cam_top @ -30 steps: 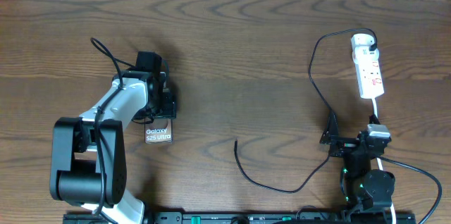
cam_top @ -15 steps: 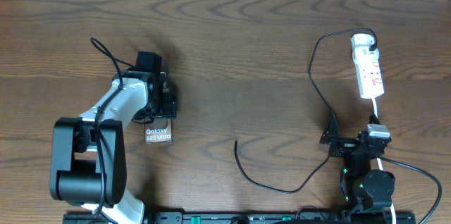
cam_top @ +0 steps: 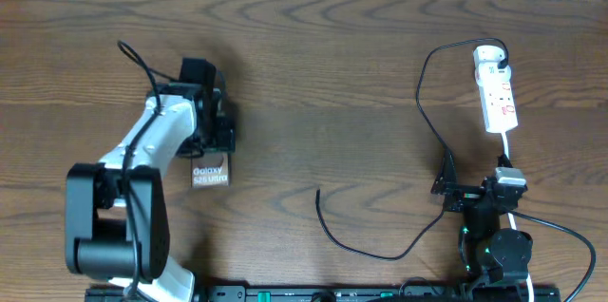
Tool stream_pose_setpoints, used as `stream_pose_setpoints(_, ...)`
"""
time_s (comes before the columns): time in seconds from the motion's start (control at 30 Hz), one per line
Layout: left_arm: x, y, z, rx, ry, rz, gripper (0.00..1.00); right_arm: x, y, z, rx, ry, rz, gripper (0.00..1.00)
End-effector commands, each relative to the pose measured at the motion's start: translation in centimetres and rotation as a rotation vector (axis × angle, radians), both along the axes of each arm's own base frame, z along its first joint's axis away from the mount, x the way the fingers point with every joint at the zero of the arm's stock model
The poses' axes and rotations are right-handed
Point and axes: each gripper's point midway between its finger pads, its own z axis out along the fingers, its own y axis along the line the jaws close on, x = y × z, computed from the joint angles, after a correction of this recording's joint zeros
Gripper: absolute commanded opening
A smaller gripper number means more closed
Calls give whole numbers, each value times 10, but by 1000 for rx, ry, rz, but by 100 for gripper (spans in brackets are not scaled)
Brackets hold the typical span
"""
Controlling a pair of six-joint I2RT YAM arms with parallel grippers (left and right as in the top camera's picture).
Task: Plug charger to phone and switch on socket
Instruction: 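Lift the phone with the left gripper and tilt it upright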
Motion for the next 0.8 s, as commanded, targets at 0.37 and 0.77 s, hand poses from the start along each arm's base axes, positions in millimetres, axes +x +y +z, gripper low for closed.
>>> stream_pose_setpoints(0.37,12,-53,126,-365,-294,42,7,0,1,0,-11,-1,3,99)
stream_pose_setpoints(0.77,-8,-119,196,-989,-124,266,7,0,1,0,-11,-1,3,99)
